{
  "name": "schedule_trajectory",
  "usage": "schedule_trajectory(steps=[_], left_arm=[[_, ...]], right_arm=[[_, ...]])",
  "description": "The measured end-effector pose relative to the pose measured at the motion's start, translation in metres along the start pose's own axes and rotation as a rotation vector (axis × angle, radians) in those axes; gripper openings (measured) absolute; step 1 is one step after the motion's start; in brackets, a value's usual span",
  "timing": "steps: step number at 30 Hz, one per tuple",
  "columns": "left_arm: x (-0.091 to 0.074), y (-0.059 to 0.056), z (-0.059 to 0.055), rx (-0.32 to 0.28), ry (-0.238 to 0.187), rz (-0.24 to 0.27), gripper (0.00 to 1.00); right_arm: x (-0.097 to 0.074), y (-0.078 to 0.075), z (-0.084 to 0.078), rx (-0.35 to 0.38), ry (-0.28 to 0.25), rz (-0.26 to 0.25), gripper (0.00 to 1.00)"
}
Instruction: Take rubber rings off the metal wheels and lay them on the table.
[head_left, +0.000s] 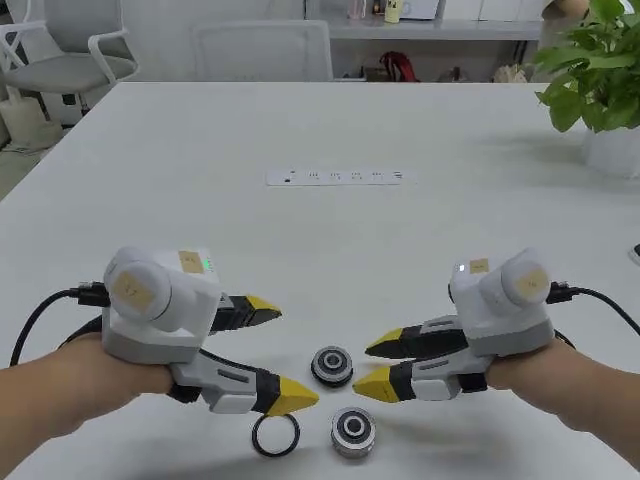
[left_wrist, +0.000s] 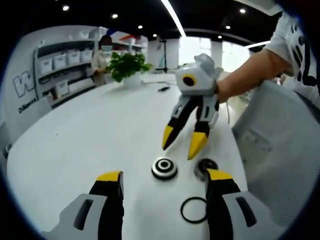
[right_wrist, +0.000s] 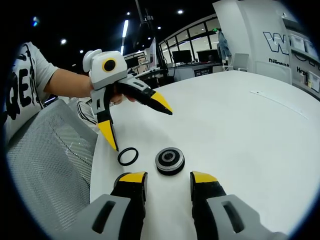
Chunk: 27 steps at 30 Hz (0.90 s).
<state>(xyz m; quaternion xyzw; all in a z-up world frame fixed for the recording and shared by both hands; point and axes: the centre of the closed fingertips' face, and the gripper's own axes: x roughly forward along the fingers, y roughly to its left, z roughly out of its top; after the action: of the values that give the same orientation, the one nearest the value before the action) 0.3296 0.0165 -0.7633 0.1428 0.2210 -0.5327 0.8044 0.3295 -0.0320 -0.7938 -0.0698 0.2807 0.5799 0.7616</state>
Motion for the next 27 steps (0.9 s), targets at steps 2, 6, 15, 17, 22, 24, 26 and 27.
schedule_trajectory(steps=[2,6,15,17,22,24,26,27], left_arm=[[0.002,0.0,0.0,-0.001,-0.001,-0.003,0.65],[0.006,-0.002,0.002,-0.003,-0.004,-0.009,0.63],[0.013,-0.001,0.001,-0.011,0.002,-0.022,0.57],[0.014,-0.001,0.0,-0.014,0.004,-0.023,0.56],[0.018,-0.002,-0.001,-0.017,0.009,-0.03,0.53],[0.02,-0.002,-0.002,-0.023,0.01,-0.032,0.52],[0.022,-0.003,-0.002,-0.028,0.009,-0.034,0.51],[0.023,-0.004,-0.001,-0.03,0.008,-0.035,0.5]], right_arm=[[0.001,0.0,0.0,0.0,0.0,0.001,0.32],[0.002,0.001,0.0,0.001,-0.003,0.004,0.32],[0.005,0.001,0.0,-0.004,-0.005,0.009,0.33],[0.005,0.001,0.0,0.0,-0.008,0.01,0.33],[0.005,-0.001,0.001,0.004,-0.016,0.007,0.33],[0.006,-0.001,0.001,0.007,-0.018,0.008,0.33],[0.006,0.0,0.0,0.006,-0.017,0.01,0.34],[0.006,0.0,0.0,0.008,-0.017,0.011,0.34]])
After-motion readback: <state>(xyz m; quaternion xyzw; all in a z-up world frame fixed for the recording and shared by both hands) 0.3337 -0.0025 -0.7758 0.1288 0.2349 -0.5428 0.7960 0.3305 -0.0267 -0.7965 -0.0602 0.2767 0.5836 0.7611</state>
